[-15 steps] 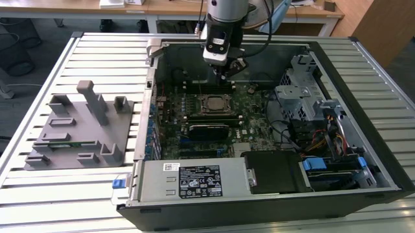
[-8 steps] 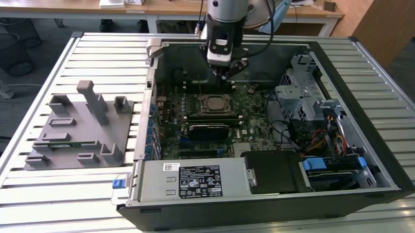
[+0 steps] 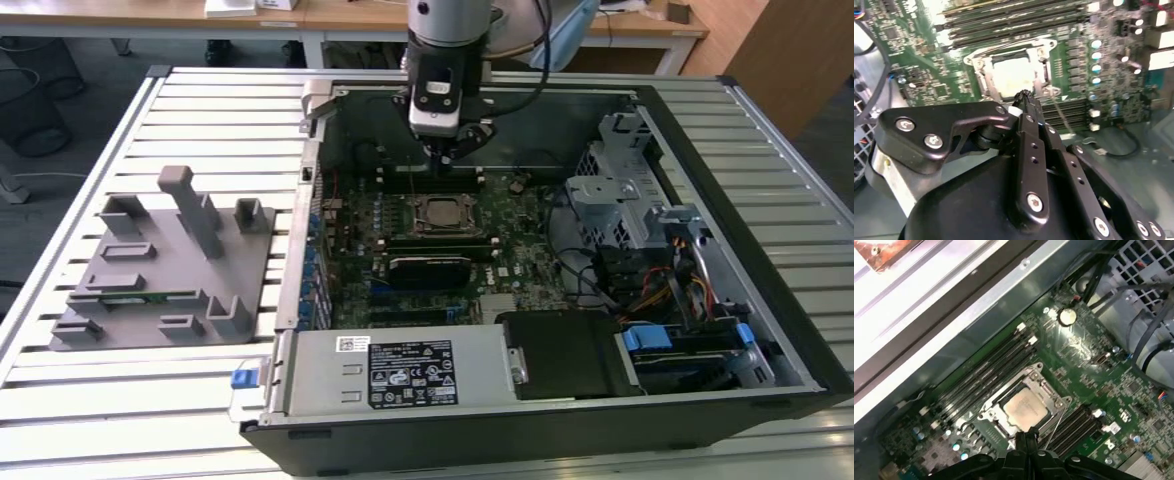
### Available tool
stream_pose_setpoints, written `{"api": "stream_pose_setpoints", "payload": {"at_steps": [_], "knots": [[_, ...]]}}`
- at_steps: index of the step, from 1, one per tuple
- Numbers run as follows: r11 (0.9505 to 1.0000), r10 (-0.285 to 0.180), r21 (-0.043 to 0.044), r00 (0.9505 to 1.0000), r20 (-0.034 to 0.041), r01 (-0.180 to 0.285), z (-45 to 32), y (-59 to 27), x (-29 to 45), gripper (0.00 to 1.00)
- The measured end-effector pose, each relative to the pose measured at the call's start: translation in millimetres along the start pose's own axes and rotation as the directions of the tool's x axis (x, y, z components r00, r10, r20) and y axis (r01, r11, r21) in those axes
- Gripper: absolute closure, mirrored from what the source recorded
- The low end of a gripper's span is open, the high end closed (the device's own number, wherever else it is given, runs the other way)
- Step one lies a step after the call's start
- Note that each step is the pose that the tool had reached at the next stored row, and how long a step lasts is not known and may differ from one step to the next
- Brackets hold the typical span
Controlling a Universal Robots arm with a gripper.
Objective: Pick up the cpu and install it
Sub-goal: 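Install the first cpu locking lever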
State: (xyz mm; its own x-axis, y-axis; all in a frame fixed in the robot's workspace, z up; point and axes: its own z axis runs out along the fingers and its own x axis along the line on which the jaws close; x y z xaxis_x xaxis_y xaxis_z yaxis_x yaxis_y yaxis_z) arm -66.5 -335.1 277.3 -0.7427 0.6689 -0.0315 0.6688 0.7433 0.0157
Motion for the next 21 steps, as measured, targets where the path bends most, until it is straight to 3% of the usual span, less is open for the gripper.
{"api": "stream_pose_setpoints", "payload": {"at_steps": [5, 10, 16, 21], "knots": [[0.9970, -0.078, -0.0024, 0.9970, -0.0011, 0.078, 0.5, -0.8, 1.0, 0.89], [0.9858, -0.168, -0.0055, 0.9859, -0.0022, 0.168, 1.9, -0.9, 1.0, 0.89], [0.9660, -0.258, -0.0066, 0.9660, -0.0020, 0.258, 2.3, -1.0, 1.2, 0.89], [0.9388, -0.344, -0.0071, 0.9388, -0.0015, 0.344, 3.1, -1.1, 1.3, 0.89]]}}
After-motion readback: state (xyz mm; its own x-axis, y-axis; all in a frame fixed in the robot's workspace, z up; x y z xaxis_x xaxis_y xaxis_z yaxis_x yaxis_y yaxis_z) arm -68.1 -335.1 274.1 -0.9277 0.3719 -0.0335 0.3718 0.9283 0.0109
